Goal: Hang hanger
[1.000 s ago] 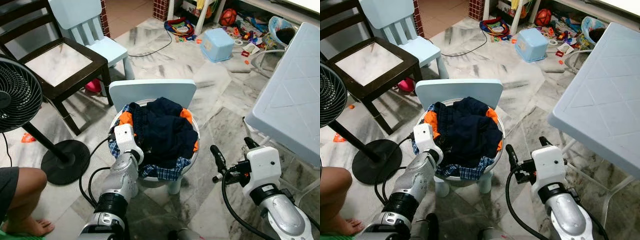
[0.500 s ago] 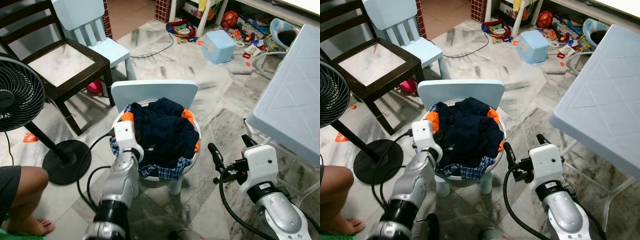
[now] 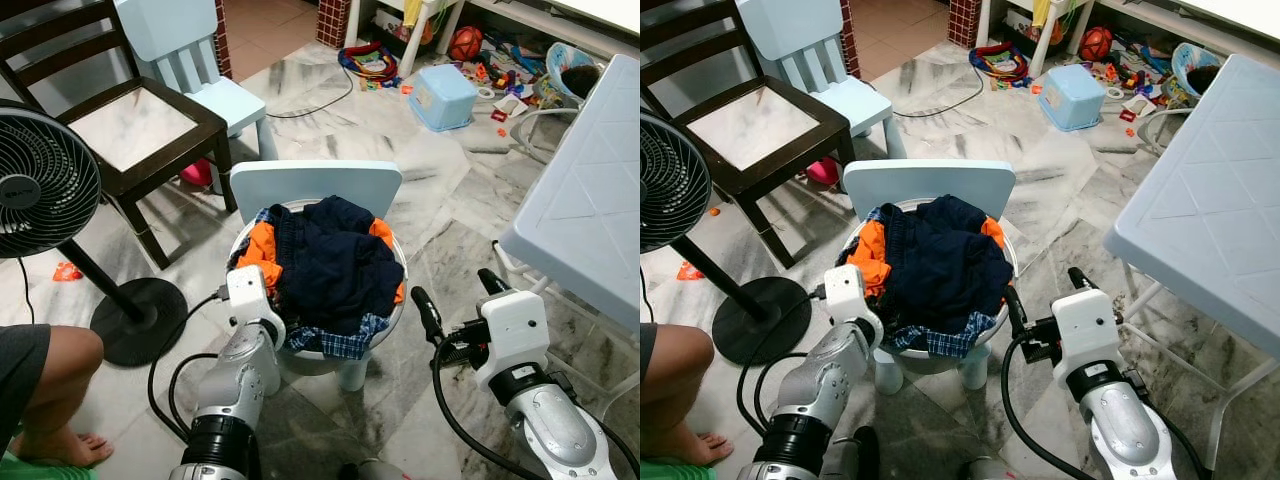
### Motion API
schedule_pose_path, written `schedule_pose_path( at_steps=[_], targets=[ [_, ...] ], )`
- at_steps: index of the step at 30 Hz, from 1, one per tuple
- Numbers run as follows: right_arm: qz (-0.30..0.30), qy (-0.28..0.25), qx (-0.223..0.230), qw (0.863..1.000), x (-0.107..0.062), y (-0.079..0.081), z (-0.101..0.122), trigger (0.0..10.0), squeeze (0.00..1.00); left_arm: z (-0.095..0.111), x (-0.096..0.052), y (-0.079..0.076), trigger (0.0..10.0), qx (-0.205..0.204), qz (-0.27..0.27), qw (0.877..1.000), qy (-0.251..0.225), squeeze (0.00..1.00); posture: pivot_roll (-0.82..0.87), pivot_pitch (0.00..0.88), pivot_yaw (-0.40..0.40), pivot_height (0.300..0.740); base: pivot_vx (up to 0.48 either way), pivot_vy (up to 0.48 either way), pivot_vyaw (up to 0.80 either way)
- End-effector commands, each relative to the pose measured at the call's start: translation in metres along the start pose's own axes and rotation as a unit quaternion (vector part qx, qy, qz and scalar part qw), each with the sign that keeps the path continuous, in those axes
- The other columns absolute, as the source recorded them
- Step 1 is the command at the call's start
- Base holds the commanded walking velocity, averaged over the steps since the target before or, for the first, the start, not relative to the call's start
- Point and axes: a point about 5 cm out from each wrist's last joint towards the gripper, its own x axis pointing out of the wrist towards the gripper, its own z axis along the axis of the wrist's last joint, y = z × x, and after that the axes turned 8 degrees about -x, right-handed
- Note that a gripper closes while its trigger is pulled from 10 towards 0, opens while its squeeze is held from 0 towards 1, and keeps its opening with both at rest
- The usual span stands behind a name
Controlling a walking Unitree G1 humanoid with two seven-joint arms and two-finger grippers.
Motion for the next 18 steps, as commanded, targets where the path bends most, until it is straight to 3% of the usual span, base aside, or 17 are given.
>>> schedule_pose_path(
  at_steps=[1,12,15,16,18],
  targets=[
    [0.003,0.004,-0.002,1.000,-0.001,0.001,-0.002,10.0,0.00,-0.024,-0.001,-0.006,10.0,-0.026,-0.002,0.999,0.045,1.00,-0.14,0.184,-0.054,0.740,0.000,0.000,0.00],
    [0.003,0.004,-0.005,1.000,-0.003,0.001,-0.002,10.0,0.00,-0.021,0.011,-0.006,10.0,-0.038,-0.009,0.998,0.047,1.00,-0.15,0.191,-0.056,0.740,0.000,0.000,0.00],
    [0.004,0.004,-0.006,1.000,-0.004,0.001,-0.002,10.0,0.00,-0.014,0.013,-0.009,10.0,-0.009,-0.017,0.999,0.030,1.00,-0.15,0.193,-0.057,0.740,0.000,0.000,0.00],
    [0.005,0.005,-0.006,1.000,-0.004,0.001,-0.002,10.0,0.00,-0.014,0.014,-0.009,10.0,-0.010,-0.017,0.999,0.030,0.84,-0.15,0.193,-0.057,0.740,0.000,0.000,0.00],
    [0.005,0.005,-0.007,1.000,-0.004,0.001,-0.002,10.0,0.00,-0.014,0.014,-0.009,10.0,-0.010,-0.017,0.999,0.030,0.84,-0.15,0.193,-0.057,0.740,0.000,0.000,0.00]
  ],
)
